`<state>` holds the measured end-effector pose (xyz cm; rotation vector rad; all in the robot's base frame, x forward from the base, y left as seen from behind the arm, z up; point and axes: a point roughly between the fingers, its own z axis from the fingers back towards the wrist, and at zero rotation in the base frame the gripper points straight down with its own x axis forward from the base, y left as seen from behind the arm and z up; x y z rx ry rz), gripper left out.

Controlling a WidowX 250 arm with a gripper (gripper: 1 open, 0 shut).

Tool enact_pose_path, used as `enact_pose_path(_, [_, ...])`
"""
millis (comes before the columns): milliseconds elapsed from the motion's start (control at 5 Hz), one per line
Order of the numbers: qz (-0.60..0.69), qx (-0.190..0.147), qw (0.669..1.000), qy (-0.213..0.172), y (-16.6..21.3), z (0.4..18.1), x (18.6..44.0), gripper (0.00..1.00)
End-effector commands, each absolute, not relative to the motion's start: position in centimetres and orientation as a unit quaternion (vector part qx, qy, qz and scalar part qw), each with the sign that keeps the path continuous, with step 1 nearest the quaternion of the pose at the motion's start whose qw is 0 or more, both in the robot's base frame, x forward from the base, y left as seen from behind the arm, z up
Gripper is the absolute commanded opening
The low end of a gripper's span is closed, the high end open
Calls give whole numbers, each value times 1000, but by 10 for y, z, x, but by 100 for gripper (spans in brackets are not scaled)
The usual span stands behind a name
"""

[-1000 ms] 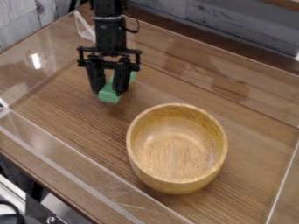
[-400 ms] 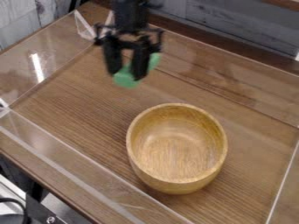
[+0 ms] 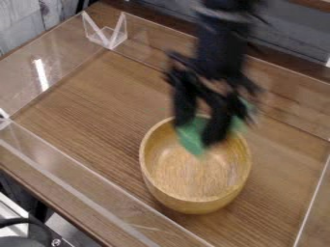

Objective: Put the green block in the brown bowl

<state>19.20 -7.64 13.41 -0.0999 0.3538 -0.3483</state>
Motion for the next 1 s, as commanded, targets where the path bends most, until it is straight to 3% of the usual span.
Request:
enact_pose_path(0, [-202,-34,969,141,-123,129,178,0])
enact_pose_path(200, [-200,-32,971,130,-133,117,179,0])
enact_pose_path(600, [-129,-39,984,114,-88,134,182,0])
enact_pose_path(800, [-95,-44,989,102,-77,133,182,0])
